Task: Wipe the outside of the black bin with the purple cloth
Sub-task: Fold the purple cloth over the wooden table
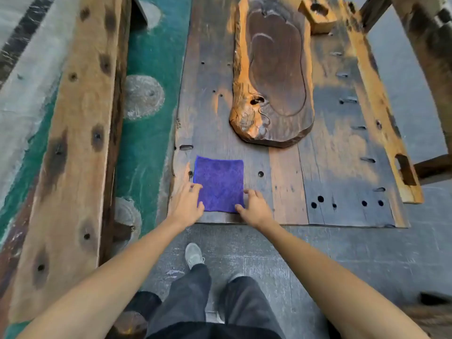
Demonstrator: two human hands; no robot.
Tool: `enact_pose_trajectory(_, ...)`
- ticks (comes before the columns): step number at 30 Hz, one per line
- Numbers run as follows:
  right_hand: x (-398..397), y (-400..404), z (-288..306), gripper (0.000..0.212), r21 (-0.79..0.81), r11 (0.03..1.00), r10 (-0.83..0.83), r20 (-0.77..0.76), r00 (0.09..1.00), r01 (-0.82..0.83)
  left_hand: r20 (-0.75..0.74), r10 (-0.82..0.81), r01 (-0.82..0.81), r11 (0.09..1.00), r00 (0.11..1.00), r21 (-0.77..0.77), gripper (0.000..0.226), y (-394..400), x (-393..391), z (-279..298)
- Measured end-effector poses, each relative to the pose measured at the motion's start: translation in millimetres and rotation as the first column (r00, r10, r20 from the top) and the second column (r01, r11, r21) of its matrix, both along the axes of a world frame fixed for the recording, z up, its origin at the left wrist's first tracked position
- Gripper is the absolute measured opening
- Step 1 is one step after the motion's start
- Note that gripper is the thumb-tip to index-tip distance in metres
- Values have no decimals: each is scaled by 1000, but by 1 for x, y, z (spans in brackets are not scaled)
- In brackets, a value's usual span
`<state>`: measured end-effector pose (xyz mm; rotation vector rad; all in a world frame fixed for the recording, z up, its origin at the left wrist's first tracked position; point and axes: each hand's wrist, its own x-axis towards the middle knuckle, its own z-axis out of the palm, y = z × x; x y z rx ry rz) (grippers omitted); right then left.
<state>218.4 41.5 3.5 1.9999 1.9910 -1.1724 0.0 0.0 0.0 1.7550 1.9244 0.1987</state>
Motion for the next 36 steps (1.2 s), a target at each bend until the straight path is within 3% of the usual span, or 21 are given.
enact_pose_trajectory(4, -2, 9, -21, 65, -149, 949, -285, -34, 958, 277, 95, 362, -317, 894, 927, -315, 59, 16, 7, -18)
enact_pose_trajectory(8, -3, 18, -35, 65, -227, 901, -395, -73, 916, 371, 107, 579, -496, 767, 808, -408, 64, 26, 14, -26)
enact_pose_trajectory(11, 0, 20, -39, 76, -257, 892, -411, -115, 904, 373, 149, 504, -413, 817, 851, -403, 67, 22, 19, -27)
enact_pose_trajectory(14, 5, 16, -38, 88, -203, 958, -239, -167, 957, 204, 111, 235, -184, 920, 966, -345, 69, 14, 16, -31)
enact_pose_trajectory(16, 12, 11, -40, 75, -96, 995, -35, -147, 989, 21, 4, 76, -71, 952, 997, -297, 56, 8, 9, -34)
enact_pose_trajectory(19, 21, 9, -43, 42, 5, 986, 169, -94, 981, -169, -110, -37, 12, 976, 993, -215, 35, 0, -3, -37)
enact_pose_trajectory(23, 29, 12, -39, 21, 147, 947, 296, -58, 953, -285, -50, -60, 60, 998, 997, -8, 17, -2, -17, -43)
enact_pose_trajectory(27, 33, 32, -20, 15, 291, 931, 270, -146, 952, -219, 59, -36, 28, 992, 998, 124, 14, 14, -33, -33)
enact_pose_trajectory(32, 25, 81, -3, 8, 276, 957, 152, -213, 965, -90, 285, 137, -148, 989, 949, 17, 13, 62, -39, -13)
enact_pose_trajectory(36, 17, 118, -12, 9, 258, 964, 7, -246, 969, 59, 275, 185, -194, 981, 944, 7, 19, 106, -47, -12)
